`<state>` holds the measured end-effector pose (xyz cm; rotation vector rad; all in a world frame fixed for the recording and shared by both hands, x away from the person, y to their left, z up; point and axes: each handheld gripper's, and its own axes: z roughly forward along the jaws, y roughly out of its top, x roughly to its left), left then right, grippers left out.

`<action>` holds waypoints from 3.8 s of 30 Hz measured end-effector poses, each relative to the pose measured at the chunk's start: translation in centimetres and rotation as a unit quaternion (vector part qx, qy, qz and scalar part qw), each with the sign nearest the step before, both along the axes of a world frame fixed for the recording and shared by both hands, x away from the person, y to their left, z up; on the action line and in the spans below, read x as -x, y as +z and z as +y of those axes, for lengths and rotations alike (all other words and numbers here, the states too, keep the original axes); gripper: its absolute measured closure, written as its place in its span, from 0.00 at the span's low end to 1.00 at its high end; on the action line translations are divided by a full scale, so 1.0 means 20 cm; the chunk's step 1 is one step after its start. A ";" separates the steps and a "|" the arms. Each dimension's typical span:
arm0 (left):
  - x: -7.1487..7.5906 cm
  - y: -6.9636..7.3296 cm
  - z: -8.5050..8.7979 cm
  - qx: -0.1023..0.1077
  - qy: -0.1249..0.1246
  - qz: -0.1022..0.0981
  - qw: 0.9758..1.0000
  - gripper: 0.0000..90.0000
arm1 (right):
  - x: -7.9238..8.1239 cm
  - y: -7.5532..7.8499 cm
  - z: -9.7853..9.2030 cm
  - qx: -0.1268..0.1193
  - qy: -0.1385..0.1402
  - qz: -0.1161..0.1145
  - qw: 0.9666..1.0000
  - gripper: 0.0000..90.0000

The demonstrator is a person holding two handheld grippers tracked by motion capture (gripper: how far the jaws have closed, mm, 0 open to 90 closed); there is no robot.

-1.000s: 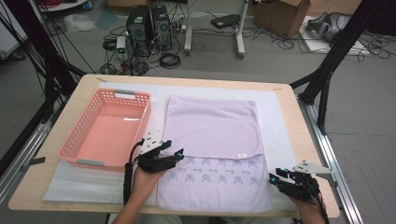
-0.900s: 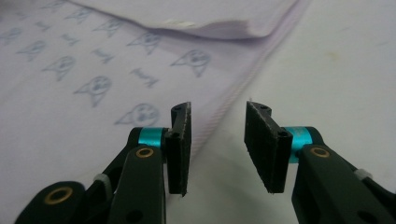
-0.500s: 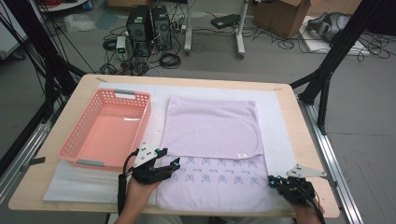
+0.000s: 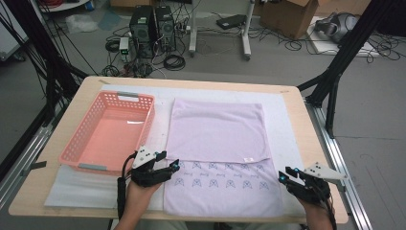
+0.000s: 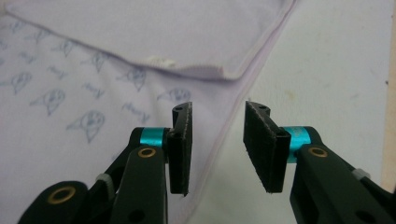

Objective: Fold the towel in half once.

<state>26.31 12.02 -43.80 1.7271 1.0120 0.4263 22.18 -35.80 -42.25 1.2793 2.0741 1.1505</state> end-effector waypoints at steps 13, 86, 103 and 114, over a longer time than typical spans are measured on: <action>-0.11 -0.05 -0.03 -0.030 0.023 0.021 0.999 0.49 | -0.41 -0.03 0.25 0.043 -0.014 0.049 0.998 0.61; 0.43 0.02 0.07 0.002 -0.037 0.020 0.999 0.97 | 0.22 -0.04 0.11 0.012 0.025 0.027 0.999 0.97; 0.62 -0.04 0.08 -0.020 -0.090 0.026 0.995 0.97 | 0.45 -0.04 0.12 0.029 0.006 0.035 0.999 0.97; 0.54 0.00 0.19 0.031 -0.036 0.013 0.999 0.61 | 0.41 -0.05 0.09 -0.004 -0.018 0.027 0.999 0.74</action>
